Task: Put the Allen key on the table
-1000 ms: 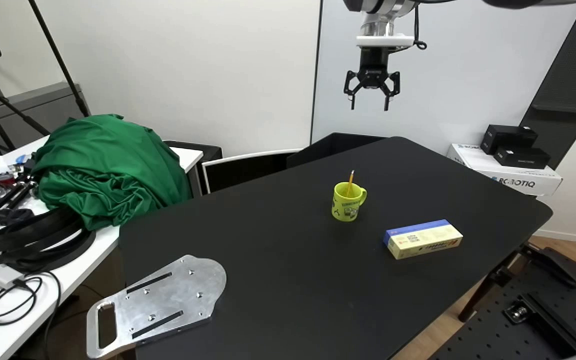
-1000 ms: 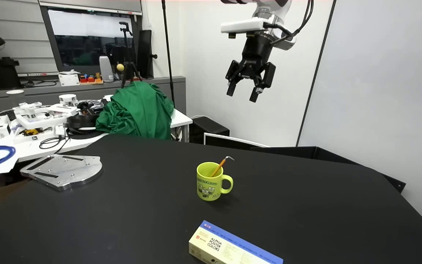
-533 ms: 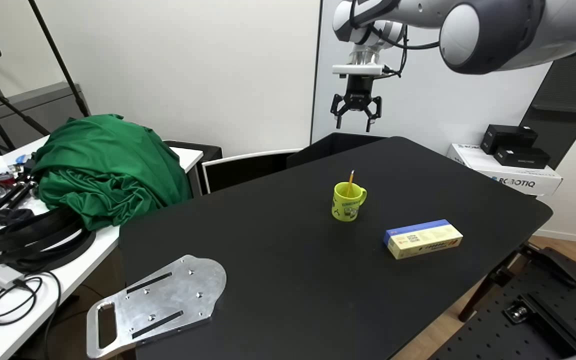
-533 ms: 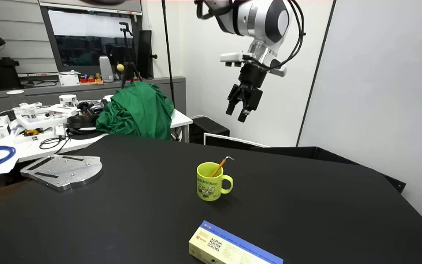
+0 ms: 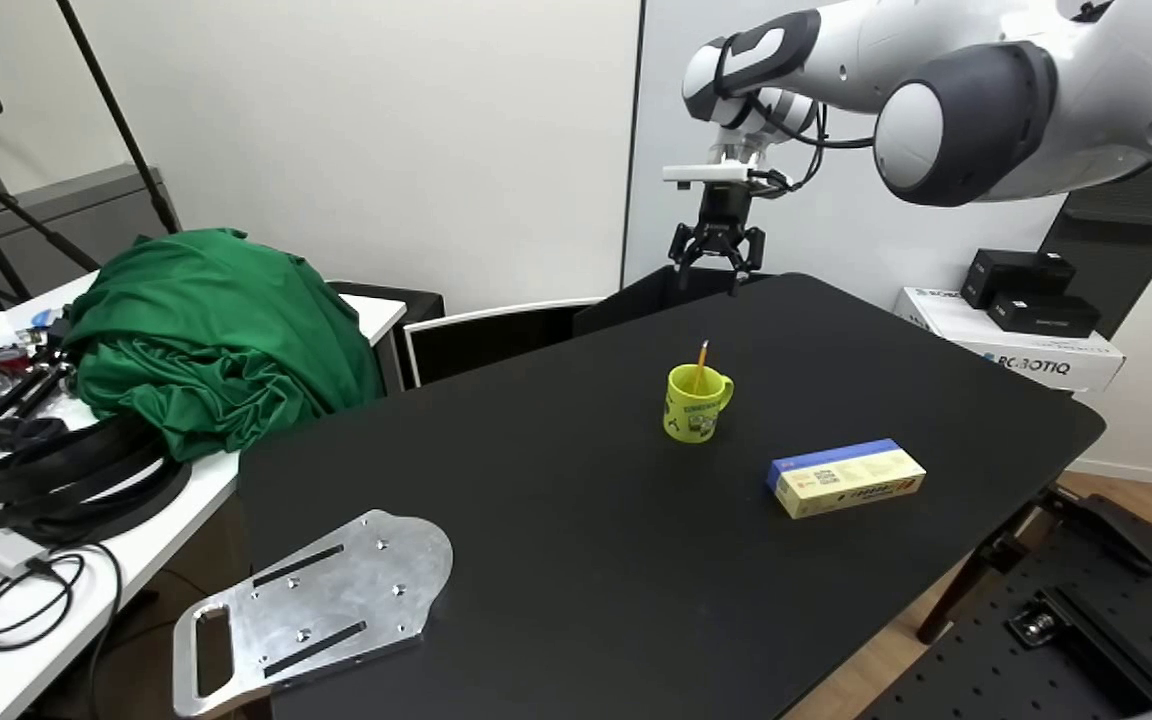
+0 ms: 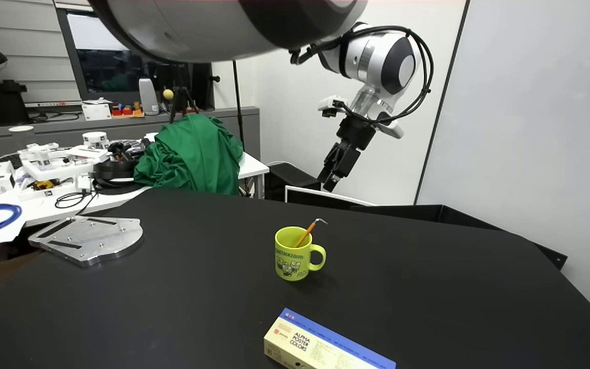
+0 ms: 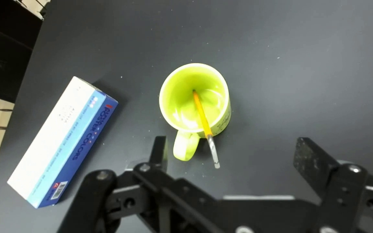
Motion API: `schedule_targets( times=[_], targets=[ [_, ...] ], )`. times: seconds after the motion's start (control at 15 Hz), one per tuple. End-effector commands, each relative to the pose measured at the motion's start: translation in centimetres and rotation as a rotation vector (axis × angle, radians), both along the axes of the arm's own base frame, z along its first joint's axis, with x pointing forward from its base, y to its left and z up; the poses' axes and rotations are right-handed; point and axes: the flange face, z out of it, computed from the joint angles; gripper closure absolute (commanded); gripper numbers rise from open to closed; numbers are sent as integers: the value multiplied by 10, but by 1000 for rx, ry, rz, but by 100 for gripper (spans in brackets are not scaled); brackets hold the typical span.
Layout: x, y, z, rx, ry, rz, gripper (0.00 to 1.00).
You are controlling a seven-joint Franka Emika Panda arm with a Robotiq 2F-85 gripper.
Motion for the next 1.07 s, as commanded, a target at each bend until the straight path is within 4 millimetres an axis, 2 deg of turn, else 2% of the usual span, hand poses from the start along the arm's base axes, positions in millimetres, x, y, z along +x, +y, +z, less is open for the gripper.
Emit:
schedule_targets(
  times=[0.0,0.4,0.47,0.53,1.0],
  targets=[
    [-2,-11,13,37,-5,-60,0],
    [-12,-34,4,52,-28,-36,0],
    [-14,-35,4,85,-55,14,0],
    [-13,-32,2,46,-30,-19,0],
    [-14,-32,-1,70,-50,20,0]
  ],
)
